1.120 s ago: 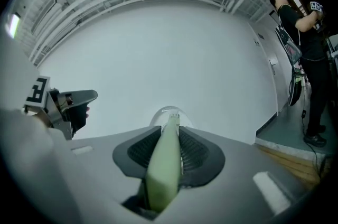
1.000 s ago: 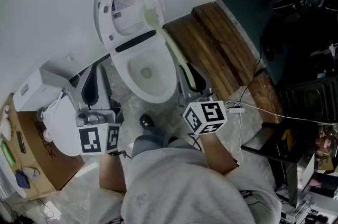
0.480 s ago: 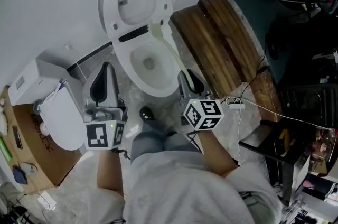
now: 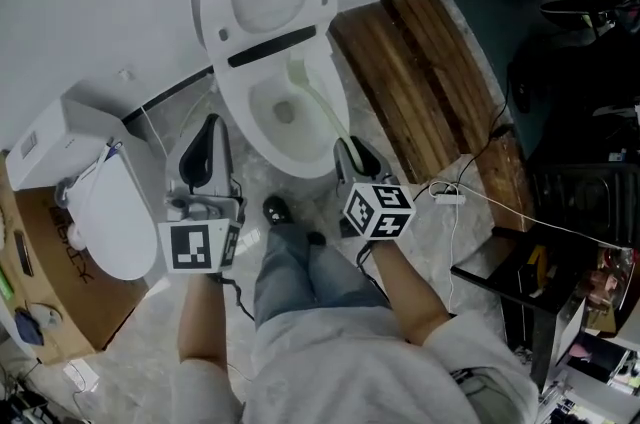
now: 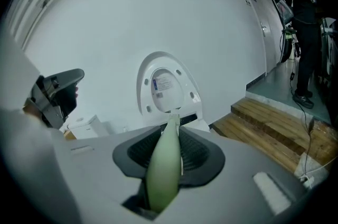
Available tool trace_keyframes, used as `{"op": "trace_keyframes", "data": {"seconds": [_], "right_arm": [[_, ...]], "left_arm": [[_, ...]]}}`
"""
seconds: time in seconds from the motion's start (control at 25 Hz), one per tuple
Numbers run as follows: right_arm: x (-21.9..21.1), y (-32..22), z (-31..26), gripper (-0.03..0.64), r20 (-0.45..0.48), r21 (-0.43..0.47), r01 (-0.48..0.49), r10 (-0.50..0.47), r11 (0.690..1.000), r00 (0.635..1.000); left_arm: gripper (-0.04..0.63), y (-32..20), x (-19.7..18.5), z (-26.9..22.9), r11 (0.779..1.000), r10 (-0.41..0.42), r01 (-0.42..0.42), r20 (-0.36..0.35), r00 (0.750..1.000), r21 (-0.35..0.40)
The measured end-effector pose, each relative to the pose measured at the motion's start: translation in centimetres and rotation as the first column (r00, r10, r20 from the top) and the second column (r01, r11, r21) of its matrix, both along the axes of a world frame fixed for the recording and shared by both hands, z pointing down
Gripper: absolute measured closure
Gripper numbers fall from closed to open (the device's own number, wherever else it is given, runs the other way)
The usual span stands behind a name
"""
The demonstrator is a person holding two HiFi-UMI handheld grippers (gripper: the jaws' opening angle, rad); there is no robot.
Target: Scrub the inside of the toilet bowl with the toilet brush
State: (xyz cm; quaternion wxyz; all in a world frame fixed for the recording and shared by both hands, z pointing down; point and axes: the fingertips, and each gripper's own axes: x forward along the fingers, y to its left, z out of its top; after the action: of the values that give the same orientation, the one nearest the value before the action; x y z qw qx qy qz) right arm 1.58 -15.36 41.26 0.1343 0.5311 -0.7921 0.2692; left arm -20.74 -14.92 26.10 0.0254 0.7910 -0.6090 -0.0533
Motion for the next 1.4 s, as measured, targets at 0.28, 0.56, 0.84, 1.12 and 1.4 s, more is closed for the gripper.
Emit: {"op": "trace_keyframes", "data": {"seconds": [0.28,0.56,0.84,1.12,1.4], "right_arm": [[0.1,1.4,4.9,0.514,-0.004,-0.041,0.01,-0.01,0.999,1.0],[0.6,1.9,11.3,0.514,-0.038,-0.104,0.036,-0.04,0.994,0.998],[0.1,0.5,17.4,0.514,-0.06,-0.159,0.041,-0.051,0.986,0.997],[-1.9,-1.9,22.3,0.514,-0.09,-0.18,0.053,-0.071,0.982,0.993],[-3.3,-4.9,26.1,0.514,-0.108,-0.195,-0.004,-0.017,0.981,0.994]], "left_arm": [[0.592,2.4,1.2,4.1,0.998,0.048,-0.047,0.025,0.999,-0.034],[0.592,3.7,3.0,8.3,0.996,0.062,-0.061,0.011,0.998,-0.064],[0.592,3.0,4.5,11.8,0.992,0.101,-0.1,0.007,0.995,-0.078],[0.592,0.8,3.8,15.4,0.989,0.12,-0.12,-0.005,0.993,-0.087],[0.592,-1.9,3.0,18.3,0.982,0.158,-0.157,0.002,0.987,-0.102]]}}
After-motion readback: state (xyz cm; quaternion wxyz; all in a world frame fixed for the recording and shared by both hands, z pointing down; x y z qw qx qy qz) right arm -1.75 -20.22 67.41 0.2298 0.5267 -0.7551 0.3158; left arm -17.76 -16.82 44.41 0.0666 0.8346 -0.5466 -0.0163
